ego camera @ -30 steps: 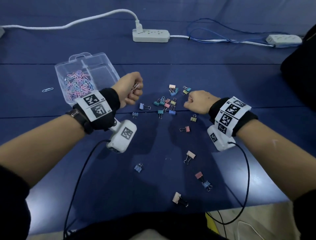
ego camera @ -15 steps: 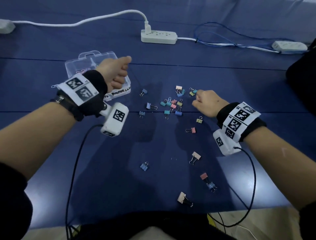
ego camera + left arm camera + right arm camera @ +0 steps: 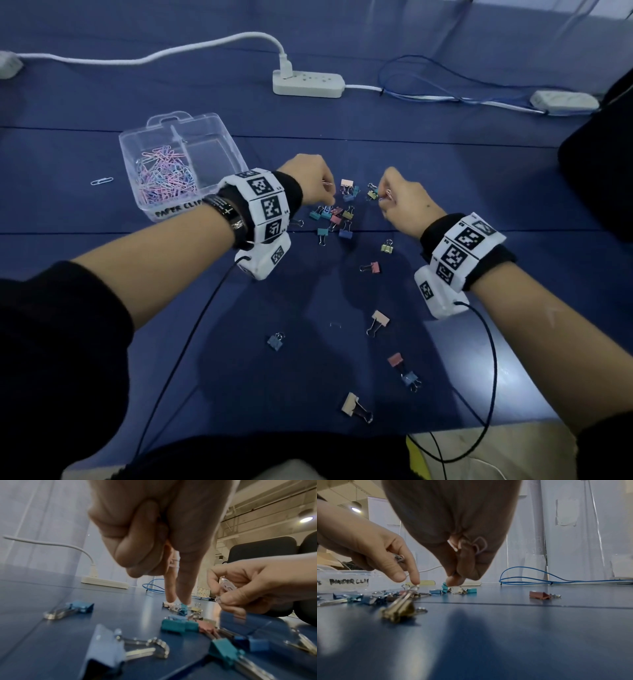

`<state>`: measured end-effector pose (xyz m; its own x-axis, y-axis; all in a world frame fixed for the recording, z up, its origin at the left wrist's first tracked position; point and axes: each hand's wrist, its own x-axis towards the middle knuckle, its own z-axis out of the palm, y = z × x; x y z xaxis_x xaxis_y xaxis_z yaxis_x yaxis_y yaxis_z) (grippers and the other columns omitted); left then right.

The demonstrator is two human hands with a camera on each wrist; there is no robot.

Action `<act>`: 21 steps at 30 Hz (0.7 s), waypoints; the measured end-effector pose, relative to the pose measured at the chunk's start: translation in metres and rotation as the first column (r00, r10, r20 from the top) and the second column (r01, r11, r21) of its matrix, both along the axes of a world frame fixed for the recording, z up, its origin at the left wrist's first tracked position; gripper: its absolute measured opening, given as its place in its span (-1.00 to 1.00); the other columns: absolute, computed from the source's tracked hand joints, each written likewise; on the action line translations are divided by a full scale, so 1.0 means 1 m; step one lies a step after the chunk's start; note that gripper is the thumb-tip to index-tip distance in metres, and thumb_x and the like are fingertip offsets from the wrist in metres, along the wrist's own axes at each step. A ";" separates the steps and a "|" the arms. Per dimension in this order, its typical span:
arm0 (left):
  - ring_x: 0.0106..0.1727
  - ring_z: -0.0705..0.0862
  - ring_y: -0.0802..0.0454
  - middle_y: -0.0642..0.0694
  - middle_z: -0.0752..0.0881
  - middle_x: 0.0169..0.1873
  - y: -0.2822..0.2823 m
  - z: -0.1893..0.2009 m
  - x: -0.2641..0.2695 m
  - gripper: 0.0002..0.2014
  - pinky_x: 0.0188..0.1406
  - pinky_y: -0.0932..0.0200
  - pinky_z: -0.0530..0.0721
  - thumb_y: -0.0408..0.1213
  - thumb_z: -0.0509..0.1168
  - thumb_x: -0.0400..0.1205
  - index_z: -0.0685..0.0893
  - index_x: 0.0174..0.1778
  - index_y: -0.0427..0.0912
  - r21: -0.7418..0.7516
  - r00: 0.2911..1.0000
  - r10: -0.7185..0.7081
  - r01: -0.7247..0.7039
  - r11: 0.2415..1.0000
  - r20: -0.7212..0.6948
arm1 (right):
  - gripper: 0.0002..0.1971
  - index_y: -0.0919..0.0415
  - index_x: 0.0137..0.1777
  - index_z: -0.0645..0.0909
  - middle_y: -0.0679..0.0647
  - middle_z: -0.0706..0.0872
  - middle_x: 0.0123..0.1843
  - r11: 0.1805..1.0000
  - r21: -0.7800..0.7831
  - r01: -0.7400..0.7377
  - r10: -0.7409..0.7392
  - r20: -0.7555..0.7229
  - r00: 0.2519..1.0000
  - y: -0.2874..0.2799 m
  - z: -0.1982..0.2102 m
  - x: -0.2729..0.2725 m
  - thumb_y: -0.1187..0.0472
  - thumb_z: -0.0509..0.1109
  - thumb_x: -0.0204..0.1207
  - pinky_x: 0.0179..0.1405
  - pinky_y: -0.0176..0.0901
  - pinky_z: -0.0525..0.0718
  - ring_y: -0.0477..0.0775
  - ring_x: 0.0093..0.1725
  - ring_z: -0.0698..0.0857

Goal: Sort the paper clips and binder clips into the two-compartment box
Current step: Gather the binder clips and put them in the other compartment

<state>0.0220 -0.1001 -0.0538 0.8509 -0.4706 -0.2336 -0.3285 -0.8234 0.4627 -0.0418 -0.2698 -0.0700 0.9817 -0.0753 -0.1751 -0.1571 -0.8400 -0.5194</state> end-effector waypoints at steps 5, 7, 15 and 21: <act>0.30 0.61 -0.09 -0.13 0.69 0.26 0.002 -0.005 -0.002 -0.60 0.17 0.11 0.55 -0.26 0.49 0.46 0.71 0.24 -0.19 0.055 0.998 -0.038 0.040 0.998 -0.041 | -0.64 0.11 0.33 0.45 0.16 0.52 -0.07 0.999 -0.006 -0.049 0.049 -0.050 0.998 -0.001 -0.003 0.002 0.38 0.05 0.60 -0.05 -0.09 0.53 0.15 -0.12 0.52; 0.21 0.64 -0.09 -0.15 0.72 0.16 0.000 -0.006 -0.003 -0.63 0.12 0.10 0.56 -0.26 0.49 0.47 0.73 0.20 -0.21 0.056 0.998 -0.047 0.050 0.997 -0.044 | -0.53 0.07 0.42 0.46 0.15 0.53 -0.11 0.994 0.016 -0.108 0.108 -0.052 0.993 0.001 -0.003 0.002 0.42 0.04 0.58 -0.07 -0.14 0.51 0.15 -0.11 0.52; -0.06 0.60 -0.04 -0.15 0.72 -0.07 -0.001 -0.008 -0.005 -0.75 -0.12 0.17 0.53 -0.29 0.36 0.53 0.77 0.08 -0.30 0.066 0.997 -0.077 0.077 0.995 -0.006 | -0.41 -0.01 0.30 0.62 0.05 0.67 0.34 0.966 -0.033 -0.258 0.253 -0.116 0.961 0.012 -0.005 0.005 0.52 0.03 0.46 0.42 -0.14 0.46 0.07 0.37 0.55; -0.17 0.39 -0.04 -0.14 0.54 -0.20 0.012 -0.005 -0.003 -0.81 -0.16 0.23 0.40 -0.34 0.12 0.61 0.62 -0.23 -0.13 -0.047 0.998 0.051 -0.050 0.998 0.021 | -0.60 0.09 0.11 0.69 0.06 0.76 -0.02 0.992 -0.058 -0.116 0.117 0.027 0.993 0.010 0.000 0.005 0.36 0.04 0.54 0.02 -0.15 0.54 0.06 -0.09 0.63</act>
